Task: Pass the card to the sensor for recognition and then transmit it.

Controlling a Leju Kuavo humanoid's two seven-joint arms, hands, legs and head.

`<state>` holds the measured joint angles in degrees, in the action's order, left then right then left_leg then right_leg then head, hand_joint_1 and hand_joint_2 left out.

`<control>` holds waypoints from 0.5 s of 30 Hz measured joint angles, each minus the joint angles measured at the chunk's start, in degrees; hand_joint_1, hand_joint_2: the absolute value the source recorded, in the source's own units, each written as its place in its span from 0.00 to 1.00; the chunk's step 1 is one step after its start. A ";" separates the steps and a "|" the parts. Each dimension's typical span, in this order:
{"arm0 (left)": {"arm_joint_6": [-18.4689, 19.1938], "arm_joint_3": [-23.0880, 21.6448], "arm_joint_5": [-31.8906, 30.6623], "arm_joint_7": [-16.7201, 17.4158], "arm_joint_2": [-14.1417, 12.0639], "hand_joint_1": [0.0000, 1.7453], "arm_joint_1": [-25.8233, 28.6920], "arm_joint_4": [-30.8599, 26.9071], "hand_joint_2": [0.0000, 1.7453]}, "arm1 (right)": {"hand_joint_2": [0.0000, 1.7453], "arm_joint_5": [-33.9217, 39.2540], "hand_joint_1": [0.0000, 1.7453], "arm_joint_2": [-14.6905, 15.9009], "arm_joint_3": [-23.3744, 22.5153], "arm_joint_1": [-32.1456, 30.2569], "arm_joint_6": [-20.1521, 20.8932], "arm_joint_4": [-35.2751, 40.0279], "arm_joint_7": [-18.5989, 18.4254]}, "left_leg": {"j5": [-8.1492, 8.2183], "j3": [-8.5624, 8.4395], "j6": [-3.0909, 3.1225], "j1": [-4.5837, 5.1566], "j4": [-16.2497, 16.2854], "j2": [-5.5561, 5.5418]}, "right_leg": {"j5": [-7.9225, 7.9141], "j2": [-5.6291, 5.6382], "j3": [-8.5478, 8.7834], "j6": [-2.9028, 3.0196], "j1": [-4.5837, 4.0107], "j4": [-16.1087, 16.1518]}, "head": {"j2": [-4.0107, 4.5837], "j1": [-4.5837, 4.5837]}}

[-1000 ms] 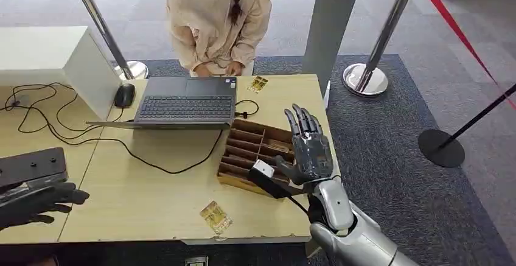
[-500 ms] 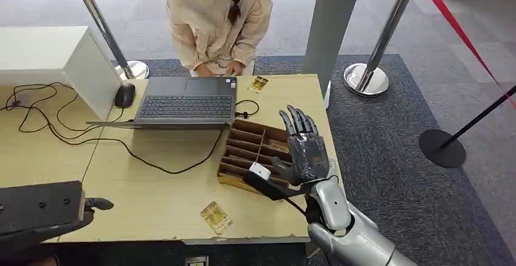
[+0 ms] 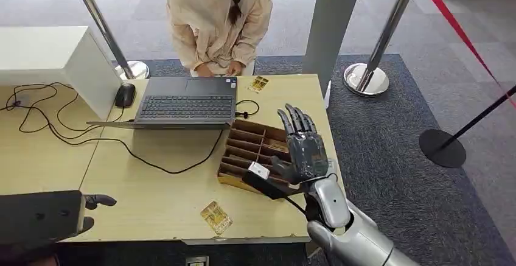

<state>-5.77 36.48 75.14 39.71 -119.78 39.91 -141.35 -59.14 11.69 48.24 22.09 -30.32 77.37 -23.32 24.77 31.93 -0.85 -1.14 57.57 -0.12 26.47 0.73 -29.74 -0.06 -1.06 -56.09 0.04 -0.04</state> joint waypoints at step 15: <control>1.95 0.68 -9.20 0.17 -0.13 0.00 -0.83 -0.09 0.00 | 1.00 0.81 0.00 -0.68 -0.37 1.15 -0.24 -1.09 1.44 | -0.04 0.04 0.06 0.06 0.00 -0.03 | 0.01 -0.02 -0.03 -0.02 0.06 0.00 | 0.00 0.00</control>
<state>-3.82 37.16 65.94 39.89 -119.91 39.08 -141.44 -58.34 11.02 47.87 23.25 -30.56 76.28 -21.88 24.73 31.97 -0.79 -1.08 57.57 -0.15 26.48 0.71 -29.77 -0.08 -1.00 -56.10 0.04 -0.04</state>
